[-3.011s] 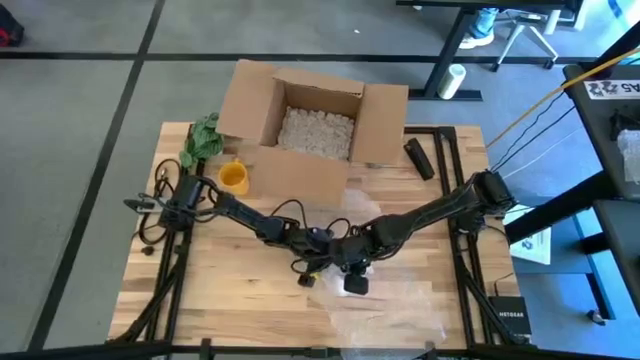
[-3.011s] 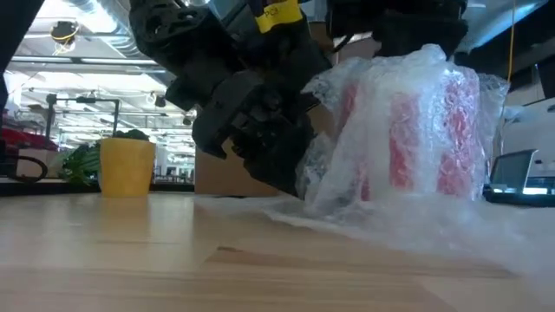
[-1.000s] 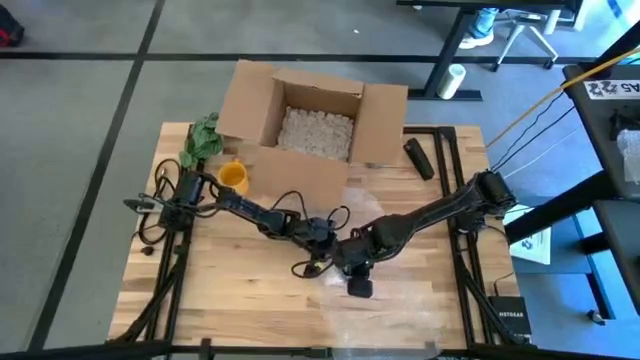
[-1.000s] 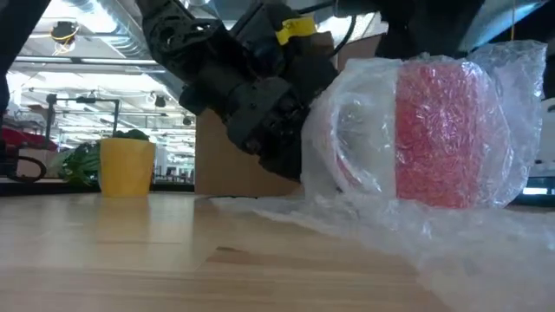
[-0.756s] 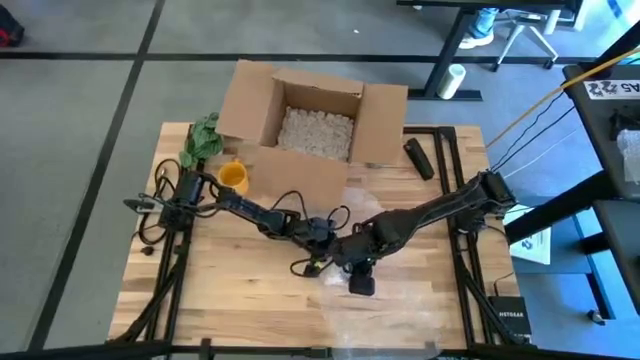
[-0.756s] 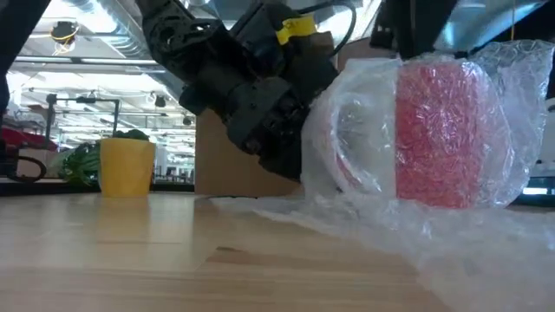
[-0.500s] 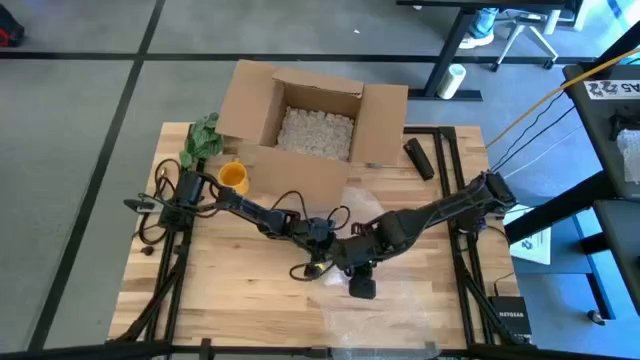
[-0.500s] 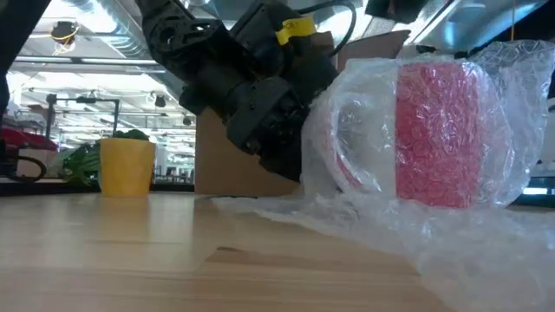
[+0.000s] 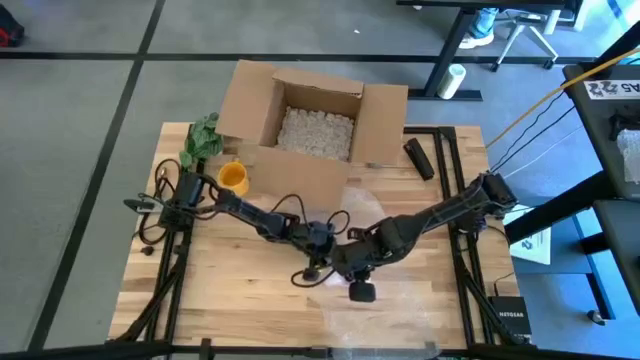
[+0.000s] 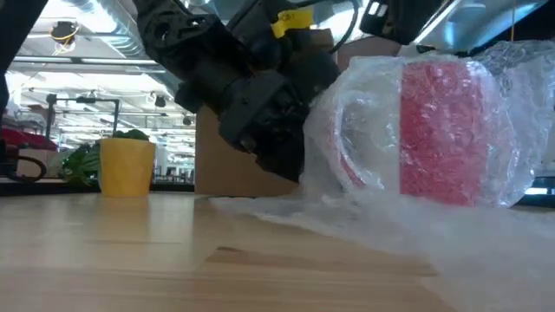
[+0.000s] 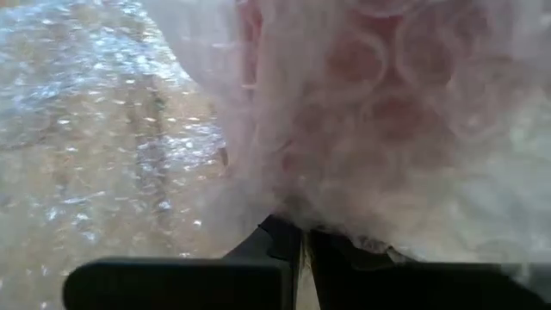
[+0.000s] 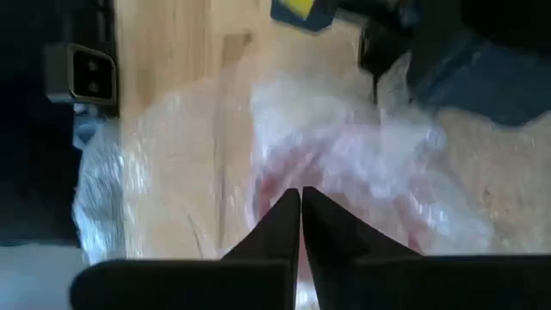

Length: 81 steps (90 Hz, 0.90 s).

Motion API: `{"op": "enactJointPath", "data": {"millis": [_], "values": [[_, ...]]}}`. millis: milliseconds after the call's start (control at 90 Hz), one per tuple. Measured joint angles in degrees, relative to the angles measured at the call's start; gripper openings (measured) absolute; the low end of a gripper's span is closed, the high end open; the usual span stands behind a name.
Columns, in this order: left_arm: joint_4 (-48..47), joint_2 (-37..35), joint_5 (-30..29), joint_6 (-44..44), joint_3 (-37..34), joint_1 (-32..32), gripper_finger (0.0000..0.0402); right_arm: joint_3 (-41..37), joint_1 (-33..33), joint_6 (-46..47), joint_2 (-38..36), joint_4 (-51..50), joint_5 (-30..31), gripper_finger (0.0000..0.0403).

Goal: Wrap mug
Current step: Wrap the red mug with the bubble wrap

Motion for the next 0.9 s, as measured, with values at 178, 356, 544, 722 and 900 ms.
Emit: {"op": "enactJointPath", "data": {"millis": [178,356,544,722,900], "values": [[-2.5,0.0,0.2,0.1,0.0,-0.1,0.0000,-4.3,-1.3,-0.4,0.0,4.2,-1.0,0.0000],[-4.0,0.0,0.5,1.1,-0.1,0.6,0.0000,-11.1,-2.7,-0.9,-0.1,9.9,-4.9,0.0000],[-4.2,0.0,0.6,1.8,-0.2,1.3,0.0000,-19.5,-3.4,-1.0,-0.5,20.8,-10.6,0.0000],[-4.1,0.3,0.7,1.7,-0.2,2.0,0.0000,-20.7,-3.4,-0.8,-0.5,22.0,-10.6,0.0000],[-3.8,0.3,0.6,1.4,-0.2,2.1,0.0000,-18.3,-3.4,-1.1,-0.1,21.7,-9.1,0.0000]]}}
